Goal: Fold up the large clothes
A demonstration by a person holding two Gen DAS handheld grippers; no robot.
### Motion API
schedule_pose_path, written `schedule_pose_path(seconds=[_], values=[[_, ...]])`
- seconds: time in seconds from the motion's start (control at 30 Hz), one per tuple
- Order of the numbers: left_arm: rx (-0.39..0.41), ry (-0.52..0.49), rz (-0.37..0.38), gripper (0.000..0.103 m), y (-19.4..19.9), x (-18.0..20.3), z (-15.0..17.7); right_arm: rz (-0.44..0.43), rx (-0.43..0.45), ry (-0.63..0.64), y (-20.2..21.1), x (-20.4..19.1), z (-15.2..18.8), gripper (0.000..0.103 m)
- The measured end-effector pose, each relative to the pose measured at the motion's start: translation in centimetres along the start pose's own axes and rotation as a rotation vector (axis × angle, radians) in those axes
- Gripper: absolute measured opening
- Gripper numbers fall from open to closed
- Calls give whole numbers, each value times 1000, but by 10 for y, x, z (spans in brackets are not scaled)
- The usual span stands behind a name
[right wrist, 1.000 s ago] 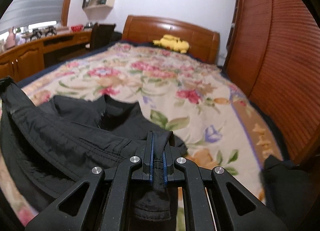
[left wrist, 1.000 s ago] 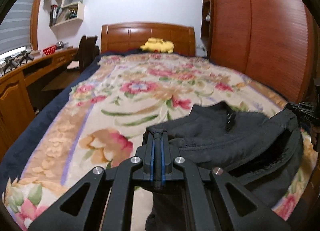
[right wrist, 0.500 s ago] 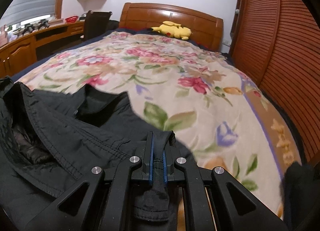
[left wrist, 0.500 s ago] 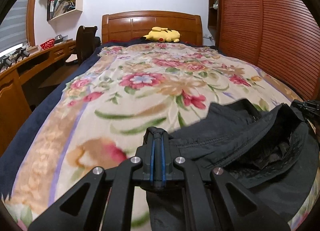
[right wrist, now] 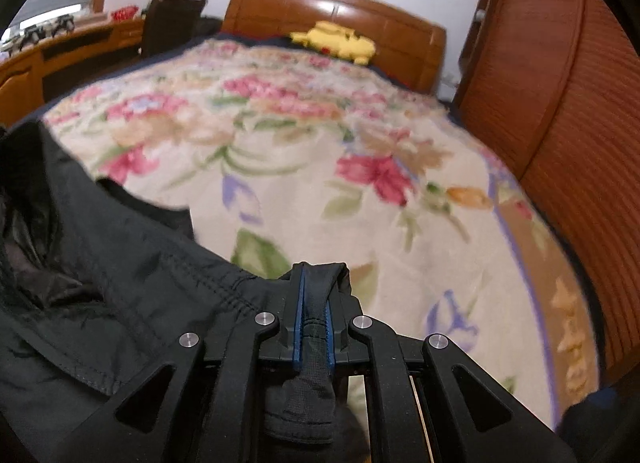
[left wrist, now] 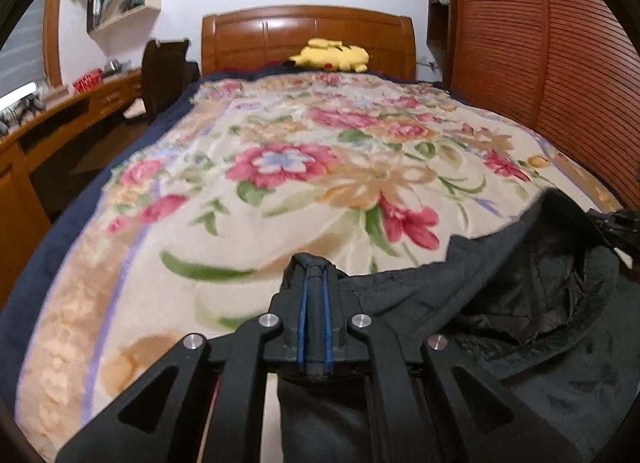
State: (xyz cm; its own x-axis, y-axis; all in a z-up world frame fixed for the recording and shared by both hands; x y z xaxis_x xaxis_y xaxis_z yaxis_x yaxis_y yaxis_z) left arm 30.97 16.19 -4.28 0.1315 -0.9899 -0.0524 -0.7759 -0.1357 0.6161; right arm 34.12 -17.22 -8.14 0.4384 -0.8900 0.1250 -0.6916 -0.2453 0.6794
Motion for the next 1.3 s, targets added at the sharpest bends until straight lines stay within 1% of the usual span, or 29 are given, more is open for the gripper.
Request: schedule_pose_path(seconds=[0.1,0.17,0.2,0.23,0.27,0.3,0.37,0.47,0.57,0.73,0.87,1.0,1.13,1.23,1.3], values=[[-26,-2,15,8,1,-2,8,-21,9,-24,-3,0,7,9],[-34,-12,25,13,7,-2,12,-24,13,-20,0,0,8,12],[-34,-28,25,14,14,-1,15,-22,15,-25,4,1,8,18],[-25,-45,17,17,21,0,17,-19,18,-27,6,1,7,41],[-12,-60,8,20,28,0,19,-1,30,-28,12,3,6,58],[-3,-67,4,22,34,0,21,18,59,-34,22,5,5,80],[4,-66,20,27,50,2,27,11,90,-60,34,8,3,82],[18,-67,43,31,73,9,35,24,97,-74,53,11,3,82],[28,-86,74,34,97,25,46,-1,99,-74,66,7,7,82],[35,-89,130,36,127,57,64,-17,86,-51,82,-7,21,82],[23,-57,181,37,140,76,73,-27,60,-53,78,-11,33,82],[-8,9,240,38,143,86,80,-33,4,-70,61,-9,43,81],[7,18,187,38,144,84,81,-44,-28,-69,46,-6,43,81],[9,51,191,38,142,78,81,-54,-46,-74,36,-3,42,81],[12,62,179,39,138,75,79,-68,-61,-83,27,0,43,81]])
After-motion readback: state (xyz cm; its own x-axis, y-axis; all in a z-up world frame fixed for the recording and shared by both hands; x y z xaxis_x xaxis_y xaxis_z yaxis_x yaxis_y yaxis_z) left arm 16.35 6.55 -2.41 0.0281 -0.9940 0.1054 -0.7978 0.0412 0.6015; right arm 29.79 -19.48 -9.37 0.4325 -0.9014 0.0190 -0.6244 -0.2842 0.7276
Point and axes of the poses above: each gripper's, at about its wrist camera, not at the fingertips, and y roughly against the way its jaws point, x to its right, z to its underside, the point moved 6 cm from there along -y, roughly the way its jaws point, and after that the axes turned 9 degrees about -z, right-handed, at the moved point
